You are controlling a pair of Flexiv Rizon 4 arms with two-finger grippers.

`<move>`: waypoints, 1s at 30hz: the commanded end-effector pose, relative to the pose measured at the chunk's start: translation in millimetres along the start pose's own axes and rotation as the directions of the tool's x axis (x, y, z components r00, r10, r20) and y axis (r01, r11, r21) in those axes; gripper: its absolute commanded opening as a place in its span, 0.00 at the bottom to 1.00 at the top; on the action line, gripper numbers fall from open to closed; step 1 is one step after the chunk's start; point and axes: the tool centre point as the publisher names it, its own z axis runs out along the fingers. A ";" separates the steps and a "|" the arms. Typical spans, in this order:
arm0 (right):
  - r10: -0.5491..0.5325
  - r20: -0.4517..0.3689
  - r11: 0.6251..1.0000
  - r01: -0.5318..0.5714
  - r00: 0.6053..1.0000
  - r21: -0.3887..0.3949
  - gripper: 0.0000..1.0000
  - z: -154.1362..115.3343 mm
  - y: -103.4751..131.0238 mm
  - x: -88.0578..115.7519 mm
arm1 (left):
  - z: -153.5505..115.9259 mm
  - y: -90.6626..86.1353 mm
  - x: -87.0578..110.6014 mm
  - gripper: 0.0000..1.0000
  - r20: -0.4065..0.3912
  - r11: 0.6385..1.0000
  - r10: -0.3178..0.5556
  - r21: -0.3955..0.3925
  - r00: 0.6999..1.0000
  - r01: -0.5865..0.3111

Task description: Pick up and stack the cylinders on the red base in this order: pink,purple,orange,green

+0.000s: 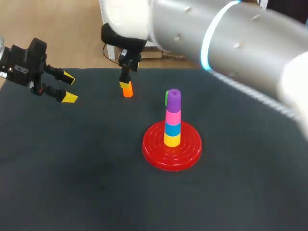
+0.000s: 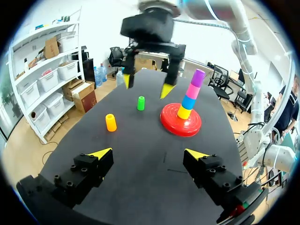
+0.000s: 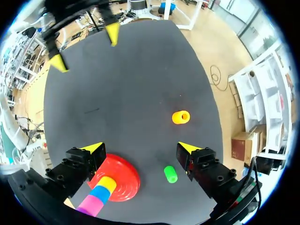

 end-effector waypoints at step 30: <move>0.125 -0.158 0.984 -0.143 0.979 -0.109 1.00 47.8 -80.9 -26.9 | 0.0 0.0 1.2 1.00 0.003 1.000 0.002 -0.001 1.000 -0.002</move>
